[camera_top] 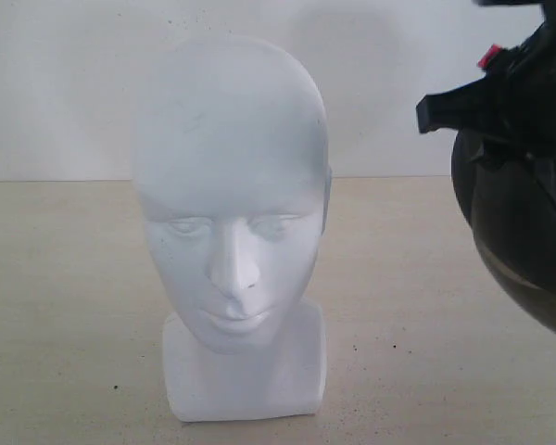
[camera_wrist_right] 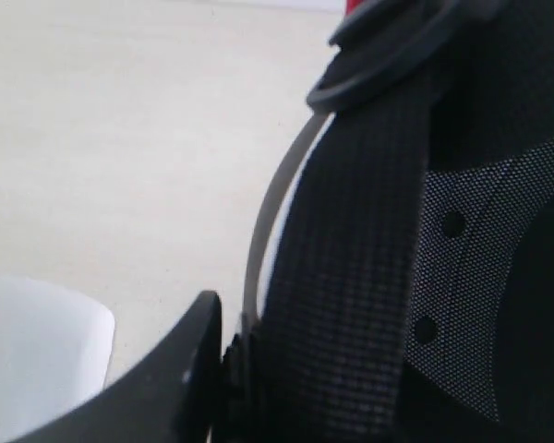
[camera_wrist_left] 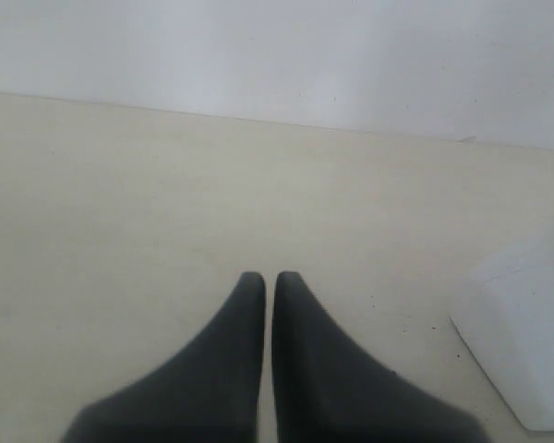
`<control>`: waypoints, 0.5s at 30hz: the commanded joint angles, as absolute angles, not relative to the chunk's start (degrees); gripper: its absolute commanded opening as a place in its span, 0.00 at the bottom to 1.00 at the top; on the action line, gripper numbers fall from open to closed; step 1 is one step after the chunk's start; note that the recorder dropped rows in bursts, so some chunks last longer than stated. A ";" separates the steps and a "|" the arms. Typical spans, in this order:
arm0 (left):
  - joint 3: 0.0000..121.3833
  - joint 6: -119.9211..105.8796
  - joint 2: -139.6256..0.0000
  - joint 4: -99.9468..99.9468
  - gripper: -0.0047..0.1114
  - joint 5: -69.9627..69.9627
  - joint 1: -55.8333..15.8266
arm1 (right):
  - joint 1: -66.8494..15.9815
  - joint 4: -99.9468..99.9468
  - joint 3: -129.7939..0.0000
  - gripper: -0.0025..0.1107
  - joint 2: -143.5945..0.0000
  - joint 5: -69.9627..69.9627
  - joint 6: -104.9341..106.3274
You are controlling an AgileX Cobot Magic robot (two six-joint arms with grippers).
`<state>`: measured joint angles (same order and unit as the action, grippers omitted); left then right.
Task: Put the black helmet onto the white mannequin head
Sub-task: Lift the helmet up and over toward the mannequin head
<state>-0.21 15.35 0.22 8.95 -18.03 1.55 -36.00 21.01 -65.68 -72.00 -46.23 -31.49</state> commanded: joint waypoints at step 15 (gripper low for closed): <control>0.00 15.27 0.00 8.92 0.08 -17.53 1.73 | -35.98 18.04 -62.60 0.02 -45.03 -25.23 -10.81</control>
<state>-0.21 15.35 0.22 8.95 -18.03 1.55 -36.00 16.29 -64.10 -49.51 -35.56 -15.86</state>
